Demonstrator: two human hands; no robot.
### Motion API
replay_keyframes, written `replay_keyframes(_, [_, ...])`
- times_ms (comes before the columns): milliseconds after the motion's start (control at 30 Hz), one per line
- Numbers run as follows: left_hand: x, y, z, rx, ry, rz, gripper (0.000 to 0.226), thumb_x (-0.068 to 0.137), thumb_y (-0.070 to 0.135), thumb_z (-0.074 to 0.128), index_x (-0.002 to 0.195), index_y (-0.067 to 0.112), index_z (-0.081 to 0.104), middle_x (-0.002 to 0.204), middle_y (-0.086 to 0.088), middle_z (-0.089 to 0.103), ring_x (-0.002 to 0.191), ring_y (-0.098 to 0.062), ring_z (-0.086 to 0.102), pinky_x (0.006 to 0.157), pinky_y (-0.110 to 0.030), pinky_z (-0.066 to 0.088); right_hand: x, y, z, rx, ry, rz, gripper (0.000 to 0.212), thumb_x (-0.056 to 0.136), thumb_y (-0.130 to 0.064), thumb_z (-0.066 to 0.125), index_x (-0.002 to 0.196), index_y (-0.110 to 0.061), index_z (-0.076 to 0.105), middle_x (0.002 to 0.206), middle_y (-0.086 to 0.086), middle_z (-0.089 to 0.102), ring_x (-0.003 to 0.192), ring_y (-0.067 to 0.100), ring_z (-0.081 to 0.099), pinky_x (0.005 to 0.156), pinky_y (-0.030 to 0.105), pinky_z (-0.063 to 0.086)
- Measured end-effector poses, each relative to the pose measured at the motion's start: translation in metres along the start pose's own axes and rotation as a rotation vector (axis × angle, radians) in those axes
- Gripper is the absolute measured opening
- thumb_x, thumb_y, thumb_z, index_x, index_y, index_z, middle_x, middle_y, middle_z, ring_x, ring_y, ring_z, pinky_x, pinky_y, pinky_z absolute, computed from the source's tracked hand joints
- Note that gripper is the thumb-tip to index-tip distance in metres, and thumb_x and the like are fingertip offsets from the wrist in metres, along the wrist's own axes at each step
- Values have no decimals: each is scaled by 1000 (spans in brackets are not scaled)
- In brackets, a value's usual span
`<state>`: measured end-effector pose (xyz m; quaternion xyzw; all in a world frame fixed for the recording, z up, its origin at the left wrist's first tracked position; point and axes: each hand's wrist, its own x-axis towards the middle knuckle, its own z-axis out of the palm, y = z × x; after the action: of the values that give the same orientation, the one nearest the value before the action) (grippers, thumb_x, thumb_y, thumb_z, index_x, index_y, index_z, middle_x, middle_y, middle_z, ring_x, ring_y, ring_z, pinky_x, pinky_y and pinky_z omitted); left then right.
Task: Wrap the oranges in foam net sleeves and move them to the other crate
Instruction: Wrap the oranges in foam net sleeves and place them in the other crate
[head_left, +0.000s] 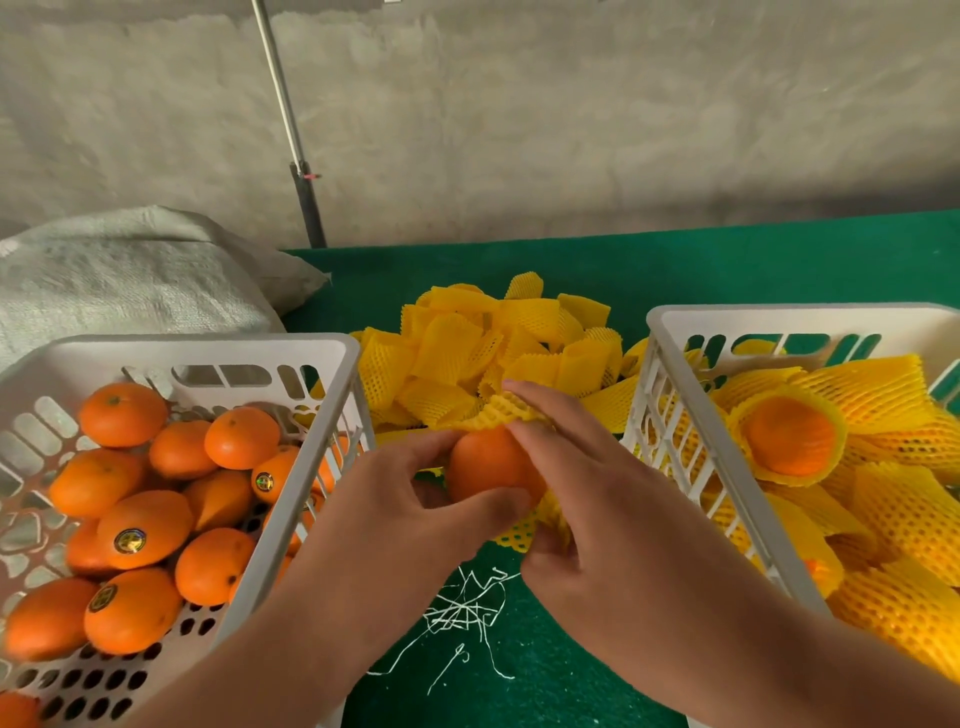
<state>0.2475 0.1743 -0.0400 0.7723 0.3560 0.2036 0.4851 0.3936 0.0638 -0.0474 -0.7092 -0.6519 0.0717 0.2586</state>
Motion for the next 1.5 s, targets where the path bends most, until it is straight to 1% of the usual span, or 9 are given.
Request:
replay_keyframes(200, [-4,4,1,332,381,184,47,61,78,62,88,40,64,77,15,65,74,-7,64,56,-29,53,1,-8,-6,35,-20,-133,76,88,-25,70,154,-35,35,165,-34,5,95,-10,57,76,3,46])
replay_keyframes(433, [0,1,-3,344,480,292,53,61,27,86,101,36,51,97,21,53,83,1,56,61,-25,51,-1,-11,-18,4,32,-341,51,94,-39,60,144,-37,52,157,-22,36,79,-6,61,71,12,56])
replay_keyframes(567, [-5,9,-1,319,447,371,59,56,57,74,105,48,42,109,27,47,97,-2,58,61,-32,60,-7,-8,-25,229,396,-61,51,85,-73,62,125,-43,52,116,-25,53,101,-1,61,76,14,50])
replay_keyframes(667, [-9,10,3,374,409,452,59,56,52,67,109,45,42,113,27,44,101,-3,56,63,-28,60,-6,-9,-18,313,249,166,116,56,-103,54,153,-57,8,139,-50,25,131,-10,41,100,26,47])
replay_keyframes(733, [-10,8,6,409,382,507,64,55,37,71,114,34,47,119,20,45,104,-8,54,69,-35,61,-5,-12,-12,358,152,214,128,46,-105,57,149,-69,-11,130,-64,8,129,-19,32,103,26,40])
replay_keyframes(900, [-11,6,12,475,365,528,71,60,35,81,122,25,48,126,13,44,107,-7,51,72,-33,61,-5,-9,-8,392,228,218,108,60,-93,66,148,-68,9,123,-54,36,116,-29,38,58,-7,38])
replay_keyframes(1233, [-11,7,15,415,294,479,50,75,56,69,118,33,58,126,21,46,109,-10,60,73,-27,62,-1,4,-5,364,307,329,99,62,-81,63,149,-58,20,125,-34,44,112,-2,56,84,28,60])
replay_keyframes(1400, [-16,22,2,86,279,490,15,80,16,62,92,25,61,130,12,56,127,-16,60,79,-22,58,-1,7,-9,342,293,318,111,57,-93,61,152,-58,15,133,-36,37,117,-7,50,89,31,60])
replay_keyframes(1500, [-6,22,-4,-281,126,140,20,98,0,59,95,20,61,109,4,65,121,-28,62,90,-42,53,-3,7,-9,273,207,210,111,63,-83,67,154,-58,10,133,-43,31,124,-16,39,85,20,51])
